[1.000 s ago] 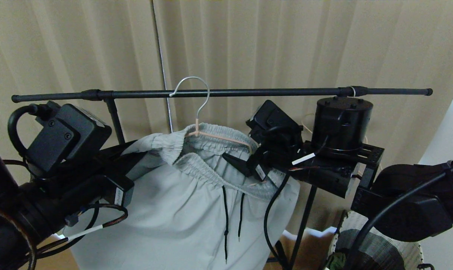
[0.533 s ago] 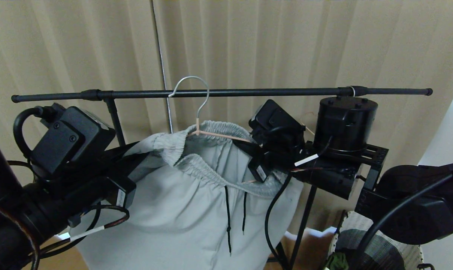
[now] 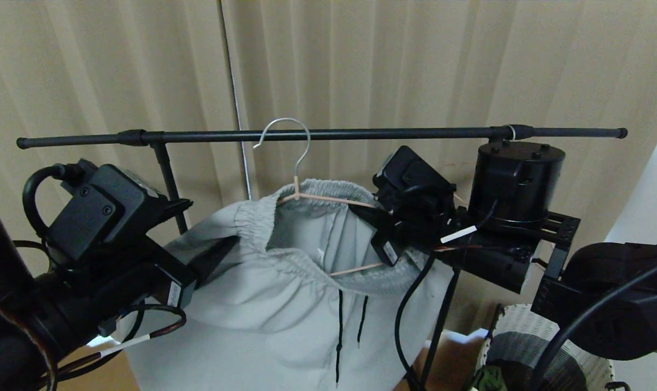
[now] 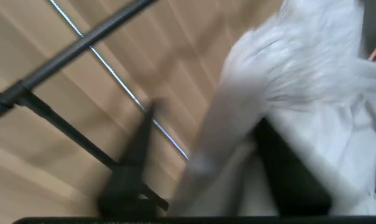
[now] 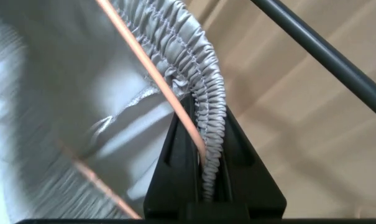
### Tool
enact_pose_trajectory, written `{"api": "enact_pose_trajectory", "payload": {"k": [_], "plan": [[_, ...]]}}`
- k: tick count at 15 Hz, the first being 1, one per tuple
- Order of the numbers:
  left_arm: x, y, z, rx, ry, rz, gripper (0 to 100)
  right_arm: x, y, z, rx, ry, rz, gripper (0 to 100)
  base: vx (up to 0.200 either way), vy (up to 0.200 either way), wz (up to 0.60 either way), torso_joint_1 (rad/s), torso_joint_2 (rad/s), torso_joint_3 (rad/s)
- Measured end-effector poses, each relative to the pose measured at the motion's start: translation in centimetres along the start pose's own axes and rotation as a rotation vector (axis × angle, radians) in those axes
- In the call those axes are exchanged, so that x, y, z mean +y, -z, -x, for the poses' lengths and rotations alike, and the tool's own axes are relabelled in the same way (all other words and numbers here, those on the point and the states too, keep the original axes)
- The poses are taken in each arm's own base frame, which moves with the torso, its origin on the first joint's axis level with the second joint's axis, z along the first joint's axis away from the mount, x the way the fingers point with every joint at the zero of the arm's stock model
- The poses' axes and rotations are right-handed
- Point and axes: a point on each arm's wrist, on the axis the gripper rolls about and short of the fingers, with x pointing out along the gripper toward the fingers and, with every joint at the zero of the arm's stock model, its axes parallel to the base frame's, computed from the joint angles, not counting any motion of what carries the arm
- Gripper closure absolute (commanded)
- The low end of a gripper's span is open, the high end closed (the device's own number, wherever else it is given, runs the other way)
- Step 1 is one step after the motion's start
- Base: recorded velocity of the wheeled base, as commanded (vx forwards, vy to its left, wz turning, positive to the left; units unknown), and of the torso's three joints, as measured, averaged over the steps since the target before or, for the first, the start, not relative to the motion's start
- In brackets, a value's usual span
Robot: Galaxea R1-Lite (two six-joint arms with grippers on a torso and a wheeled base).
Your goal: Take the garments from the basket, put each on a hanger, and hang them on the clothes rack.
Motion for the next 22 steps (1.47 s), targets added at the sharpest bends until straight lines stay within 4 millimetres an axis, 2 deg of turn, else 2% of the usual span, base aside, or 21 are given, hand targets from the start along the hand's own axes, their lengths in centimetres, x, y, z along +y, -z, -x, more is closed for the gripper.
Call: {"api": "enact_pose_trajectory", "payload": {"k": [2, 6, 9, 12, 16, 17, 22], "plan": [[-0.3, 0.7, 0.6, 0.008, 0.023, 0.014, 0, -0.7, 0.4, 0.6, 0.019, 0.049, -0.003, 100, 0.0, 0.0, 0.0, 0.0, 0.0, 0.0], [-0.6, 2.4, 3.2, 0.014, 0.059, 0.071, 0, -2.5, 1.5, 2.2, 0.039, 0.129, -0.012, 100, 0.0, 0.0, 0.0, 0.0, 0.0, 0.0], [-0.2, 4.1, 4.4, 0.061, 0.016, 0.086, 0, -3.4, 0.9, 3.4, 0.021, 0.161, -0.014, 100, 0.0, 0.0, 0.0, 0.0, 0.0, 0.0], [0.3, 5.4, 4.4, 0.126, -0.033, 0.101, 0, -3.8, -0.2, 4.7, -0.02, 0.181, -0.012, 100, 0.0, 0.0, 0.0, 0.0, 0.0, 0.0], [0.4, 6.0, 3.4, 0.17, -0.033, 0.185, 0, -4.0, -1.2, 6.2, -0.062, 0.186, -0.01, 100, 0.0, 0.0, 0.0, 0.0, 0.0, 0.0], [0.4, 6.0, 3.2, 0.175, -0.028, 0.185, 100, -4.0, -1.4, 6.5, -0.068, 0.187, -0.01, 100, 0.0, 0.0, 0.0, 0.0, 0.0, 0.0], [0.5, 5.7, 2.2, 0.172, -0.009, 0.183, 100, -3.9, -2.3, 7.7, -0.099, 0.188, -0.007, 100, 0.0, 0.0, 0.0, 0.0, 0.0, 0.0]]}}
